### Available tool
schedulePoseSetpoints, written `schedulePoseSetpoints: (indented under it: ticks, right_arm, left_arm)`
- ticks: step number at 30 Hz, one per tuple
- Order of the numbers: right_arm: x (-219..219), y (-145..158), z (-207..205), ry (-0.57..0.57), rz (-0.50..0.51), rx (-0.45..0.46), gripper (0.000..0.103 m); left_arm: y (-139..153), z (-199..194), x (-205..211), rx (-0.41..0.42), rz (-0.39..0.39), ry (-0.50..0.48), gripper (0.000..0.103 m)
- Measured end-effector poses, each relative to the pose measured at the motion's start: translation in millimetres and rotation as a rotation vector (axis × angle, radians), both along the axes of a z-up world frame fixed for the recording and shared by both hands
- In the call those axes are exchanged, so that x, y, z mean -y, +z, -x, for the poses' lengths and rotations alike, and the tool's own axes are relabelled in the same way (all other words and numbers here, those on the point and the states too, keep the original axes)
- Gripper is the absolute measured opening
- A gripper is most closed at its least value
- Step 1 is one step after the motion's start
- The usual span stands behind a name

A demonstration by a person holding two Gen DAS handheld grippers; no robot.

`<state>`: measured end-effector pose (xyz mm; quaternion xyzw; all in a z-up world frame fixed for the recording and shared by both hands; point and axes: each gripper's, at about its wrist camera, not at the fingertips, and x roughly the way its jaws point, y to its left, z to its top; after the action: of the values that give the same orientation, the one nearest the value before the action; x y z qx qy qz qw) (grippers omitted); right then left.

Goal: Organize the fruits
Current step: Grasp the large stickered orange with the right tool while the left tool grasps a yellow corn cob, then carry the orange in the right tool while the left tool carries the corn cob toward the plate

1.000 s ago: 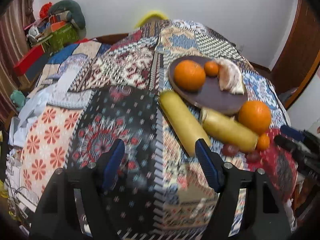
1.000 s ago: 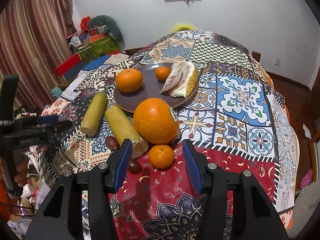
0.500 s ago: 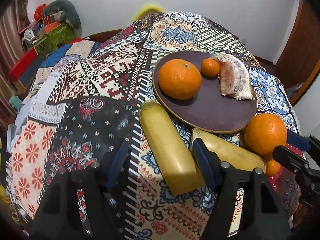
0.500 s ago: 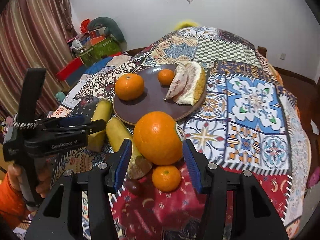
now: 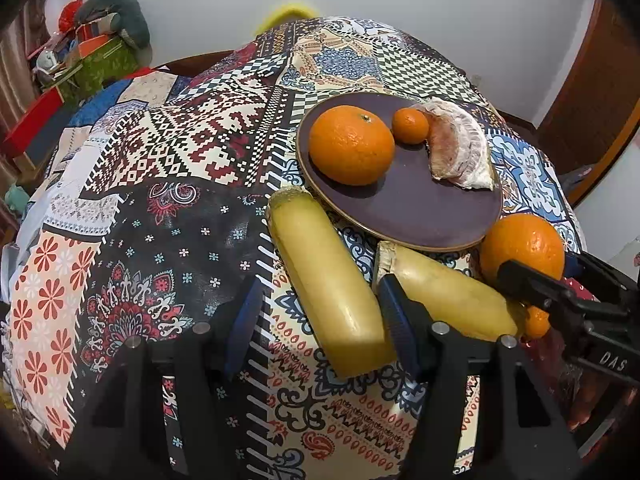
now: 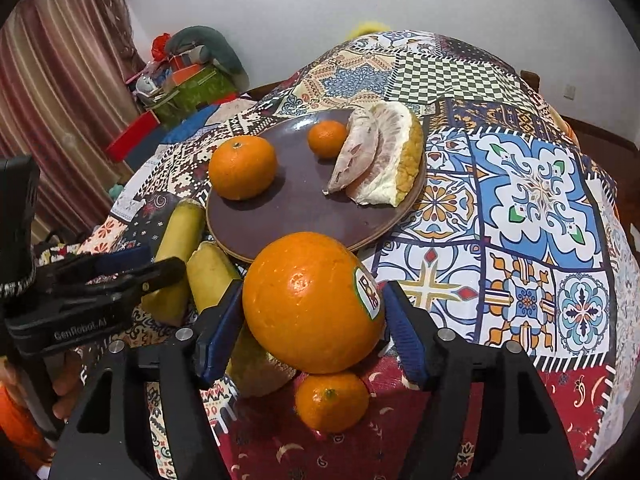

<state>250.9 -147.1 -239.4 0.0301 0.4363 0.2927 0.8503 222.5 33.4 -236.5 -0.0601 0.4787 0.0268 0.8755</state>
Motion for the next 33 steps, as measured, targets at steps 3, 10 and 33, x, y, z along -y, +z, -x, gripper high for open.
schedulePoseSetpoints:
  ticks: [3,10,33]
  right_arm:
    - [3.4,0.6,0.6,-0.012,-0.012,-0.009,0.064]
    - [11.8,7.3,3.4,-0.025,-0.013,0.004,0.064]
    - [33.3,15.8,2.5,-0.04,0.014,0.046,0.064]
  left_arm:
    - [-2.4,0.7,-8.9,-0.002,0.081,-0.017,0.055]
    - [3.0,5.0,-14.6,-0.026,0.116,-0.064,0.041]
    - [-11.2,-37.5,-14.3,-0.14,-0.015,-0.101,0.038]
